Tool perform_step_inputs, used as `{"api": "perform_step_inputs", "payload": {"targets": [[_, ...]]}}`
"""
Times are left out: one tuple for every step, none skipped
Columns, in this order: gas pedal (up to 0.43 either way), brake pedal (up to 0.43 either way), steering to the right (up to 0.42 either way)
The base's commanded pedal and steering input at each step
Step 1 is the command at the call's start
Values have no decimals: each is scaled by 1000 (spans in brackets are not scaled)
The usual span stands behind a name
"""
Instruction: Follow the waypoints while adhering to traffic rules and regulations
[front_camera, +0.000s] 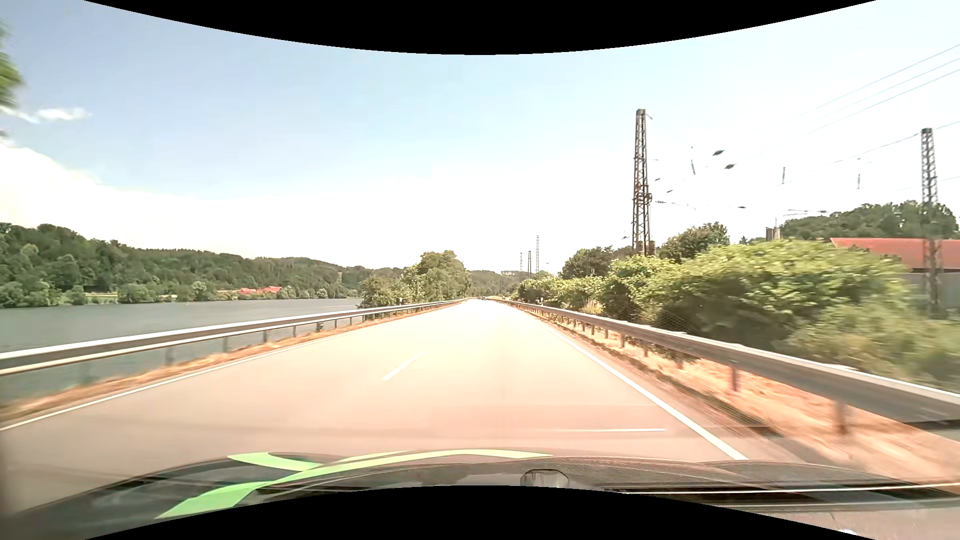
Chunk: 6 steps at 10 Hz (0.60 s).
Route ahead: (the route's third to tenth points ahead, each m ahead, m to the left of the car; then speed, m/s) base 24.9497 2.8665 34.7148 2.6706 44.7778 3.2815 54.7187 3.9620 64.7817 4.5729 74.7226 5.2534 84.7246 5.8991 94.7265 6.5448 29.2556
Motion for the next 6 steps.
{"api": "perform_step_inputs", "payload": {"targets": [[319, 0, -9], [319, 0, -9], [319, 0, -9], [287, 0, -9], [280, 0, -9], [280, 0, -9]]}}
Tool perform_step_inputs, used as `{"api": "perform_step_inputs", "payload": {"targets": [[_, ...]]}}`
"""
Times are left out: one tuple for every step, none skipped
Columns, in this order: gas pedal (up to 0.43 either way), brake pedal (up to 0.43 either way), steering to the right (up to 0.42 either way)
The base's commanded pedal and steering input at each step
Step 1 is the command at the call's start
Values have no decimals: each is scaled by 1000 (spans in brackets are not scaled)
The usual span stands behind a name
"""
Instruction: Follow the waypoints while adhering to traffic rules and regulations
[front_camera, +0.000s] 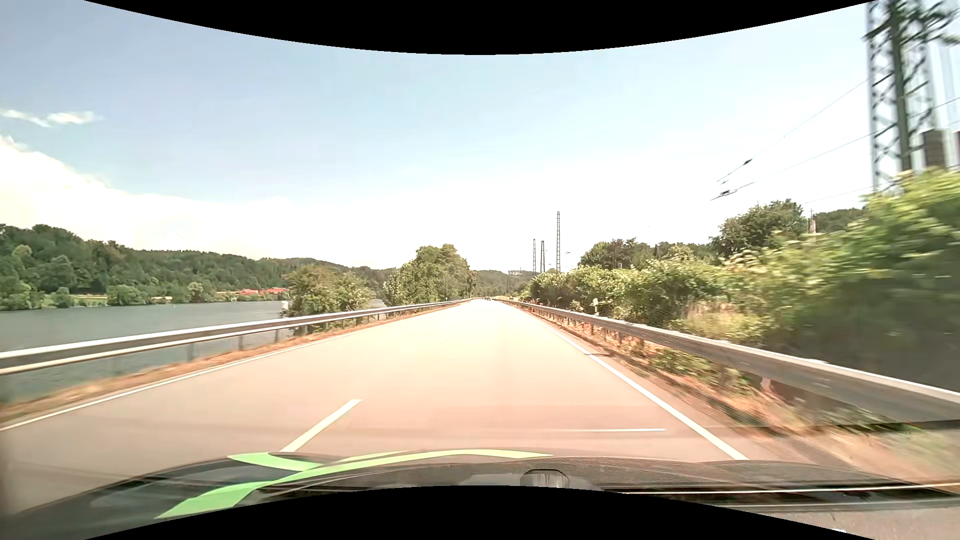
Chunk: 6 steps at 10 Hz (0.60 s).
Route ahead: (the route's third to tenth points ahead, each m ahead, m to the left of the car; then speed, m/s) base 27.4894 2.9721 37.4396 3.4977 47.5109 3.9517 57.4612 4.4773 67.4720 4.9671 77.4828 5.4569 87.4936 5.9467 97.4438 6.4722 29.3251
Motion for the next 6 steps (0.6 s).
{"api": "perform_step_inputs", "payload": {"targets": [[287, 0, -9], [299, 0, -9], [299, 0, -8], [311, 0, -8], [319, 0, -8], [319, 0, -7]]}}
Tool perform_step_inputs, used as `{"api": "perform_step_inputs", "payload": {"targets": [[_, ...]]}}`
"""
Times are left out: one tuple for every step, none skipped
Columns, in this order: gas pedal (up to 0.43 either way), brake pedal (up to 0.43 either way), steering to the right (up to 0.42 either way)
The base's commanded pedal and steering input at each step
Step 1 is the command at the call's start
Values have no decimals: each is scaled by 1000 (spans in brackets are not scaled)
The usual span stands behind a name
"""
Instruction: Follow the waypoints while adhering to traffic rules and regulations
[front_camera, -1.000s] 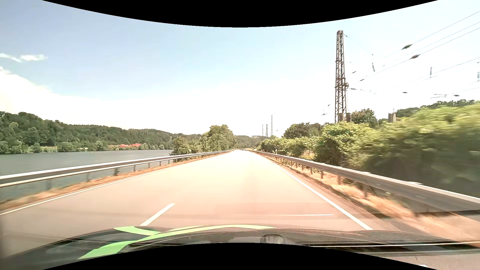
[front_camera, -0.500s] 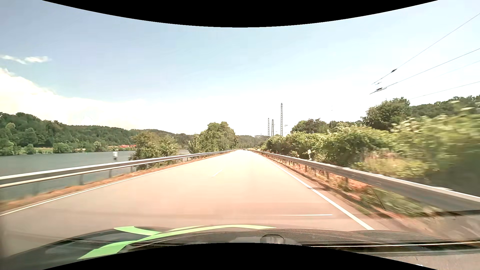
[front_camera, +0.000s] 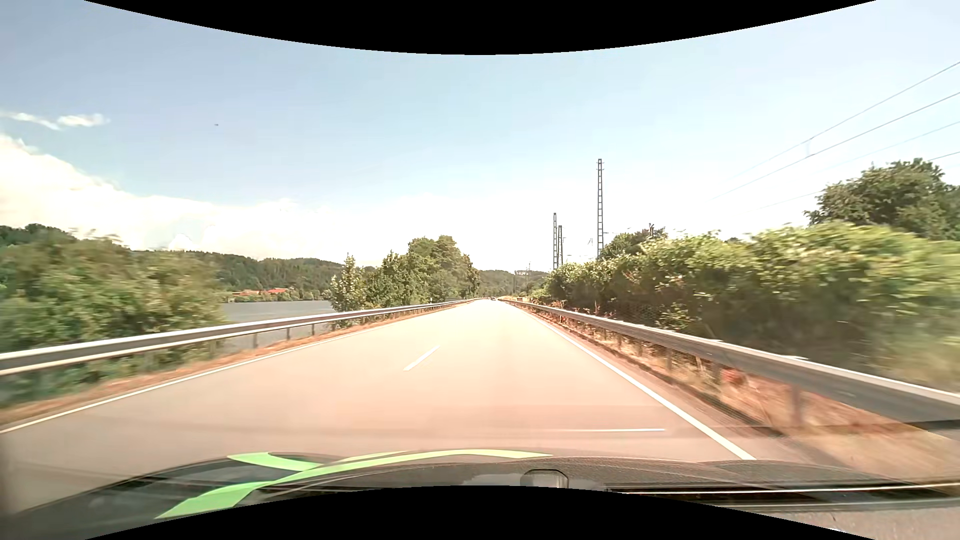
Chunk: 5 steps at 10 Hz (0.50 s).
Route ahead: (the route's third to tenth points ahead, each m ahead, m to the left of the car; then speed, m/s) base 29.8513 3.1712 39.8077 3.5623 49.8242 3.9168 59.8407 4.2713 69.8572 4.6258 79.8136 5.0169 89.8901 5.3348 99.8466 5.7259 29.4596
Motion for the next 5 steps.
{"api": "perform_step_inputs", "payload": {"targets": [[319, 0, -8], [331, 0, -7], [319, 0, -7], [287, 0, -7], [260, 0, -7]]}}
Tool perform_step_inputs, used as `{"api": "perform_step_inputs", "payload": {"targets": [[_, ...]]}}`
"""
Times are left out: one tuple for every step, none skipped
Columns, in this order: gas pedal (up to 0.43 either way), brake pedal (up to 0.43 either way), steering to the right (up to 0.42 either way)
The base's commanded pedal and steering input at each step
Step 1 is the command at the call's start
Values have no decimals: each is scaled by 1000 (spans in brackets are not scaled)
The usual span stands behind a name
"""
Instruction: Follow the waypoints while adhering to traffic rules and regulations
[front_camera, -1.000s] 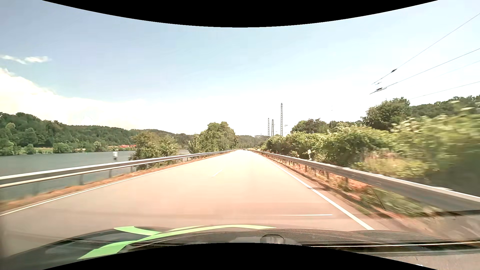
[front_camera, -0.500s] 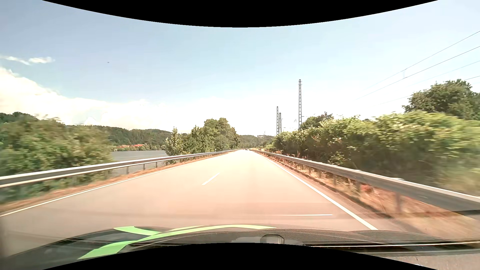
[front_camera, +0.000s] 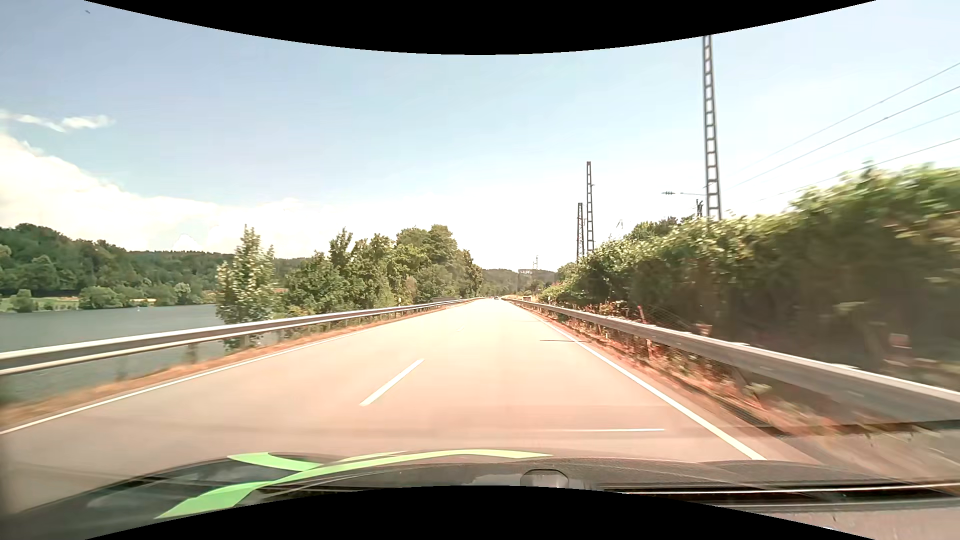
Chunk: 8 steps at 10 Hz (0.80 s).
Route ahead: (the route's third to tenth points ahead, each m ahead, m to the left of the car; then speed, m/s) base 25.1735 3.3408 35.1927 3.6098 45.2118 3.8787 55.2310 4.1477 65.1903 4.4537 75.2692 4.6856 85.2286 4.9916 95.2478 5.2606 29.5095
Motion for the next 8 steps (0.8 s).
{"api": "perform_step_inputs", "payload": {"targets": [[260, 0, -7], [268, 0, -6], [280, 0, -6], [287, 0, -5], [299, 0, -5], [299, 0, -5], [311, 0, -5], [311, 0, -5]]}}
